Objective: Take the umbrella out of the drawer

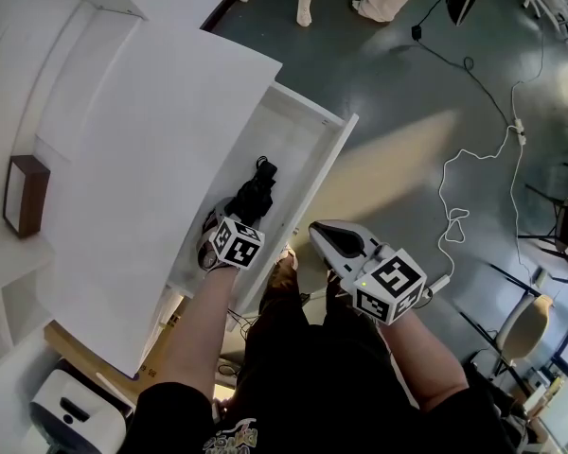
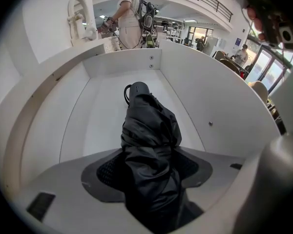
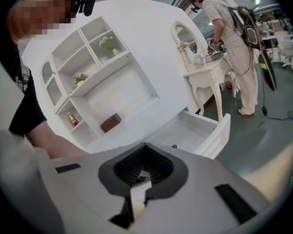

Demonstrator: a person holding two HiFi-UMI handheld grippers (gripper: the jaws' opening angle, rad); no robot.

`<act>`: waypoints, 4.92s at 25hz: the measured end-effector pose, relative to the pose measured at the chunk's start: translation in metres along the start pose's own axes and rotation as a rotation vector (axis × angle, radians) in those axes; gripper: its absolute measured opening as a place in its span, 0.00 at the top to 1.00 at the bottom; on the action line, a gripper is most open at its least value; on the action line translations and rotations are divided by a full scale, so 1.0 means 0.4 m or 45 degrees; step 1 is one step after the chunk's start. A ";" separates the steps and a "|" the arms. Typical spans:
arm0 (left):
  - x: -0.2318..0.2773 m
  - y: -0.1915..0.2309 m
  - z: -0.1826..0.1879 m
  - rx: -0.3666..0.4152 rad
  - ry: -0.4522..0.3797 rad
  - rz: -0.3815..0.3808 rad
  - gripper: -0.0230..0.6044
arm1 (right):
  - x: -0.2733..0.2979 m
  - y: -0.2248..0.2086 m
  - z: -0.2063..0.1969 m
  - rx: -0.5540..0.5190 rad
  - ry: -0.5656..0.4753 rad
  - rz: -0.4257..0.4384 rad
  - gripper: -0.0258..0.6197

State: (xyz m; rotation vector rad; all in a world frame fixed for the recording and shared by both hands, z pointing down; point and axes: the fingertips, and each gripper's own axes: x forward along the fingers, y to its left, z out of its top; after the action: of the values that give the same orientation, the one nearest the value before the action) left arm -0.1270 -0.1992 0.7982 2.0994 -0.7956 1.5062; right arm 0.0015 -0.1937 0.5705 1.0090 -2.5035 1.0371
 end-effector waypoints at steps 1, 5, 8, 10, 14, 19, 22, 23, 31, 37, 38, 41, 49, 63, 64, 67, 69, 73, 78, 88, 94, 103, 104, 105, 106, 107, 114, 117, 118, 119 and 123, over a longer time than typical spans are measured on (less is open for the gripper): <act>0.002 0.000 0.000 -0.001 0.004 -0.003 0.52 | -0.003 0.000 -0.003 0.000 0.001 0.000 0.96; 0.006 -0.001 -0.002 -0.014 0.007 -0.025 0.52 | -0.015 0.002 -0.016 0.002 0.004 0.001 0.96; 0.007 0.000 -0.001 -0.020 0.004 -0.038 0.50 | -0.021 0.005 -0.020 0.003 0.002 0.001 0.96; 0.006 0.002 -0.001 -0.018 0.001 -0.038 0.50 | -0.022 0.007 -0.019 0.000 0.000 0.001 0.96; 0.002 0.003 0.000 -0.007 -0.009 -0.035 0.52 | -0.030 0.012 -0.015 -0.009 -0.005 0.001 0.96; -0.006 0.001 0.002 -0.001 -0.021 -0.025 0.54 | -0.049 0.013 -0.019 -0.022 0.002 -0.006 0.96; -0.013 0.002 0.004 0.005 -0.035 -0.009 0.54 | -0.060 0.011 -0.017 -0.029 0.002 -0.013 0.96; -0.017 0.002 0.005 0.008 -0.042 -0.003 0.54 | -0.064 0.011 -0.017 -0.033 0.002 -0.014 0.96; -0.068 0.000 0.017 -0.012 -0.128 0.044 0.55 | -0.090 0.012 -0.003 -0.056 -0.014 -0.012 0.96; -0.126 -0.021 0.042 -0.023 -0.208 0.076 0.55 | -0.100 0.027 0.015 -0.089 -0.021 0.019 0.96; -0.138 -0.025 0.047 -0.026 -0.221 0.085 0.55 | -0.103 0.030 0.018 -0.095 -0.022 0.026 0.96; -0.183 -0.031 0.058 -0.043 -0.267 0.120 0.55 | -0.110 0.041 0.029 -0.120 -0.025 0.049 0.96; -0.349 -0.041 0.092 -0.133 -0.424 0.221 0.55 | -0.138 0.080 0.064 -0.166 -0.047 0.107 0.96; -0.669 -0.090 0.167 -0.393 -0.805 0.345 0.55 | -0.192 0.112 0.112 -0.243 -0.091 0.192 0.96; -0.688 -0.094 0.171 -0.410 -0.828 0.351 0.55 | -0.197 0.115 0.117 -0.249 -0.094 0.202 0.96; -0.745 -0.115 0.183 -0.477 -0.899 0.353 0.55 | -0.215 0.124 0.135 -0.266 -0.103 0.235 0.96; -0.778 -0.133 0.185 -0.537 -0.946 0.347 0.55 | -0.227 0.131 0.145 -0.281 -0.109 0.257 0.96; -0.825 -0.184 0.185 -0.616 -1.009 0.358 0.55 | -0.262 0.141 0.156 -0.310 -0.114 0.305 0.96; -0.860 -0.262 0.188 -0.665 -1.050 0.408 0.55 | -0.318 0.153 0.154 -0.348 -0.109 0.379 0.96; -0.912 -0.442 0.158 -0.750 -1.084 0.497 0.55 | -0.409 0.192 0.103 -0.376 -0.077 0.521 0.96; -0.937 -0.528 0.106 -0.807 -1.072 0.527 0.55 | -0.418 0.219 0.052 -0.369 -0.035 0.573 0.96; -0.974 -0.557 0.029 -0.818 -1.081 0.522 0.55 | -0.400 0.295 0.004 -0.389 -0.023 0.591 0.96; -0.978 -0.554 0.020 -0.814 -1.084 0.519 0.55 | -0.394 0.305 0.000 -0.391 -0.024 0.587 0.96; -0.983 -0.551 0.011 -0.810 -1.089 0.514 0.55 | -0.389 0.316 -0.005 -0.393 -0.024 0.582 0.96; -0.989 -0.549 0.001 -0.807 -1.095 0.508 0.55 | -0.385 0.328 -0.010 -0.394 -0.024 0.576 0.96; -0.995 -0.547 -0.010 -0.804 -1.101 0.500 0.55 | -0.381 0.341 -0.017 -0.395 -0.024 0.569 0.96; -1.039 -0.542 -0.119 -0.744 -1.127 0.413 0.55 | -0.367 0.460 -0.064 -0.384 -0.065 0.485 0.96; -1.057 -0.545 -0.170 -0.718 -1.133 0.383 0.55 | -0.375 0.511 -0.088 -0.377 -0.092 0.448 0.96; -1.062 -0.546 -0.186 -0.711 -1.136 0.373 0.55 | -0.379 0.526 -0.098 -0.376 -0.099 0.437 0.96; -1.067 -0.547 -0.202 -0.705 -1.140 0.362 0.55 | -0.382 0.540 -0.108 -0.375 -0.106 0.426 0.96; -1.084 -0.571 -0.255 -0.690 -1.166 0.309 0.55 | -0.405 0.590 -0.158 -0.376 -0.123 0.381 0.96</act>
State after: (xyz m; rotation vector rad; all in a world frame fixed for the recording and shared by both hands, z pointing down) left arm -0.1506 0.1218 0.4149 2.2323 -1.5927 0.2408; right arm -0.0436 0.0521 0.4173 0.6267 -2.8405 0.6694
